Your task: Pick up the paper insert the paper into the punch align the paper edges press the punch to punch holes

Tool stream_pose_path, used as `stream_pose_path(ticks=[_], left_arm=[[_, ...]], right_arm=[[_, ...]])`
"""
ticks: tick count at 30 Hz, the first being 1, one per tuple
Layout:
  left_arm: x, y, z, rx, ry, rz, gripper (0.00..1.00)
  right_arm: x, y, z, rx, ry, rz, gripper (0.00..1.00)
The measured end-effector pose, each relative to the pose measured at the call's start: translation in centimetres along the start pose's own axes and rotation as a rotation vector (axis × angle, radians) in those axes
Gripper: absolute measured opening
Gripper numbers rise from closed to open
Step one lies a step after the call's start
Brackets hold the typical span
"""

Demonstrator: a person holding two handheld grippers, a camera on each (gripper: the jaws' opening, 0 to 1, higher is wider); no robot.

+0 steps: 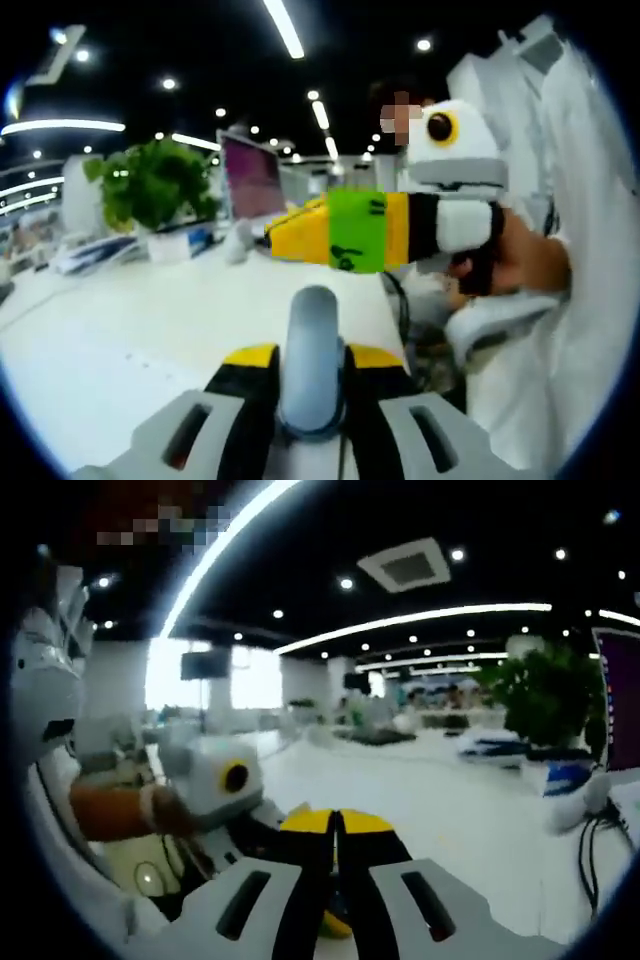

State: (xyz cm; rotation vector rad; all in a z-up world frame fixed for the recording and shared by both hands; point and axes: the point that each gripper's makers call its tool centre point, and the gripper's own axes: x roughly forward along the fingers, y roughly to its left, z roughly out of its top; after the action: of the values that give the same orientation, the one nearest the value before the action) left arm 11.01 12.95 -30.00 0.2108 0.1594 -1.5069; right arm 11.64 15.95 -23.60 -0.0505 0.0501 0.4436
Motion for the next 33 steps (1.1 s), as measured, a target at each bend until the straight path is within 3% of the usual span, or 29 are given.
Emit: stream_pose_path(ticks=[3,4,10,11,12,13,14,15,16,17,18,19,20,21,22,23,24,27,31,33], left_arm=[[0.0,0.0,0.0,-0.001,0.0,-0.001,0.27],[0.0,0.0,0.0,0.0,0.001,0.001,0.27],[0.0,0.0,0.0,-0.005,0.002,0.002,0.27],[0.0,0.0,-0.1,-0.005,0.003,0.004,0.33],[0.0,0.5,-0.7,-0.024,0.038,0.02,0.41],[-0.2,0.5,-0.9,-0.038,0.047,0.001,0.37],[-0.7,0.6,-1.5,-0.019,0.067,0.021,0.35],[-0.3,-0.5,-1.0,0.018,0.039,0.003,0.34],[0.0,-0.7,-0.9,0.053,0.038,-0.013,0.31],[0.0,-0.3,-1.2,0.005,0.059,-0.03,0.29],[0.2,0.0,-0.9,-0.021,0.036,-0.025,0.29],[0.0,0.1,-0.8,0.005,0.04,-0.026,0.3],[0.1,0.1,-0.7,0.012,0.039,-0.025,0.29],[0.3,-0.8,-0.6,0.028,0.039,-0.073,0.29],[0.2,-0.7,-0.5,0.023,0.038,-0.064,0.29],[0.2,-0.7,-0.3,0.026,0.024,-0.059,0.29],[0.0,-0.6,-0.3,0.028,0.023,-0.059,0.3],[0.1,-0.6,-0.3,0.017,0.019,-0.057,0.3],[0.0,-0.5,-0.3,0.019,0.018,-0.048,0.3],[0.0,-0.5,-0.3,0.023,0.018,-0.046,0.31]], right_arm=[[0.2,-0.2,-1.5,-0.02,0.066,-0.029,0.04],[0.1,0.1,-1.0,-0.072,0.038,-0.017,0.04],[0.0,-0.4,-1.2,-0.015,0.039,-0.059,0.03],[-0.1,-0.8,-1.5,-0.012,0.049,-0.078,0.02],[-0.5,-0.7,-4.2,0.032,0.176,-0.072,0.02],[-0.1,-1.6,-4.8,0.036,0.129,-0.111,0.02],[-1.2,-2.6,-6.3,0.193,0.118,-0.185,0.02],[-1.8,-2.1,-5.0,0.034,0.103,-0.098,0.02],[-1.8,-2.6,-4.4,-0.03,0.109,-0.106,0.03],[-2.1,-2.6,-4.0,-0.004,0.101,-0.113,0.03],[-1.6,-2.2,-3.1,0.079,0.043,-0.086,0.03],[-1.8,-2.3,-2.8,0.163,0.028,-0.094,0.03],[-1.8,-2.9,-3.3,0.126,0.051,-0.094,0.03],[-1.9,-3.1,-3.4,0.069,0.062,-0.105,0.04],[-2.0,-3.1,-3.7,0.081,0.07,-0.108,0.04],[-1.9,-3.0,-3.6,0.15,0.05,-0.085,0.04],[-1.9,-3.3,-3.4,0.144,0.058,-0.093,0.04],[-2.1,-4.5,-3.0,0.042,0.053,-0.127,0.04],[-1.8,-6.4,-4.9,-0.036,0.144,-0.158,0.04],[-1.0,-6.0,-5.6,-0.009,0.161,-0.126,0.05]])
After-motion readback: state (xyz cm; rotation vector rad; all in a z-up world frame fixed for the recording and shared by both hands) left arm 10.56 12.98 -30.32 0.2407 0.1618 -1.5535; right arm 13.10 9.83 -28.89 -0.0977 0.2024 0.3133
